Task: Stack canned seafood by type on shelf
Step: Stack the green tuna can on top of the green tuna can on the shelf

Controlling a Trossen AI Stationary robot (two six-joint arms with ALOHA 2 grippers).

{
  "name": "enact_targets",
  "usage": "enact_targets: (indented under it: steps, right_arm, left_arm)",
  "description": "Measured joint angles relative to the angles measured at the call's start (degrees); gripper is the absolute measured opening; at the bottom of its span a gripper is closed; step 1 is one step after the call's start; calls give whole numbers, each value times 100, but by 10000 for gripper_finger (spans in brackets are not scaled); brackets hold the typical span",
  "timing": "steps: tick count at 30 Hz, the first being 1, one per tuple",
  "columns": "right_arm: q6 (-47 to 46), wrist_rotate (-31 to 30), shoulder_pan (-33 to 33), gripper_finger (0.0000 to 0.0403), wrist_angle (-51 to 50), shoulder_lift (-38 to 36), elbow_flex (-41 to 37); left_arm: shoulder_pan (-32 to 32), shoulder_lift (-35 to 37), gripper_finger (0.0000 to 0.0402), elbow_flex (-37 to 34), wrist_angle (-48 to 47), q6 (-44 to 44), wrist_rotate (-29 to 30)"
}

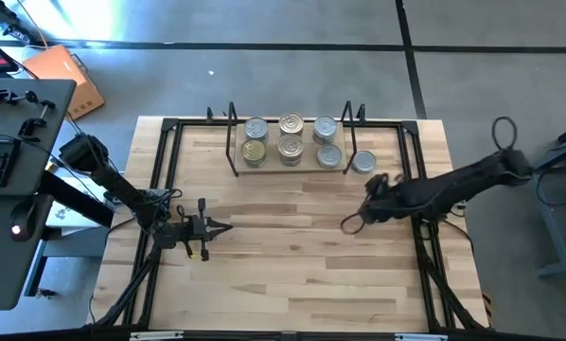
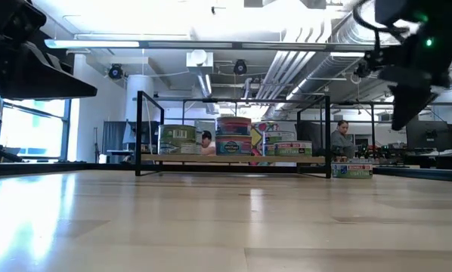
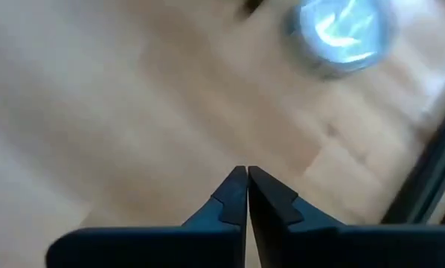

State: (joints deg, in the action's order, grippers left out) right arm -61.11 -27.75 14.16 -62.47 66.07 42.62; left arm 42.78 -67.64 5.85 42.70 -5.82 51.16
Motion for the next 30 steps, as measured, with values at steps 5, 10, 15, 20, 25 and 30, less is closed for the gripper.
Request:
enact_targets:
  steps: [5, 10, 15, 20, 25, 30]
  right_arm:
    - [421, -673, -750, 1, 1615, -789, -1085]
    - [1516, -683, -1829, 0, 3358, -923, -1859]
    - [1950, -770, -2823, 0, 4159, -860, -2127]
    - [2391, -478, -3552, 0, 4609, -736, -2140]
    - [2775, -44, -4065, 0, 4840, -420, -2140]
    - [2870, 169, -4329, 0, 4927, 38, -2127]
  left_arm:
    - [-68, 0, 0, 0, 2, 1, 1]
    - [-203, 0, 0, 0, 52, 0, 2]
    - [-271, 0, 0, 0, 49, 0, 2]
    - [-271, 0, 0, 0, 48, 0, 2]
    - [-271, 0, 0, 0, 50, -7, 2]
    - [-269, 0, 0, 0, 49, -9, 2]
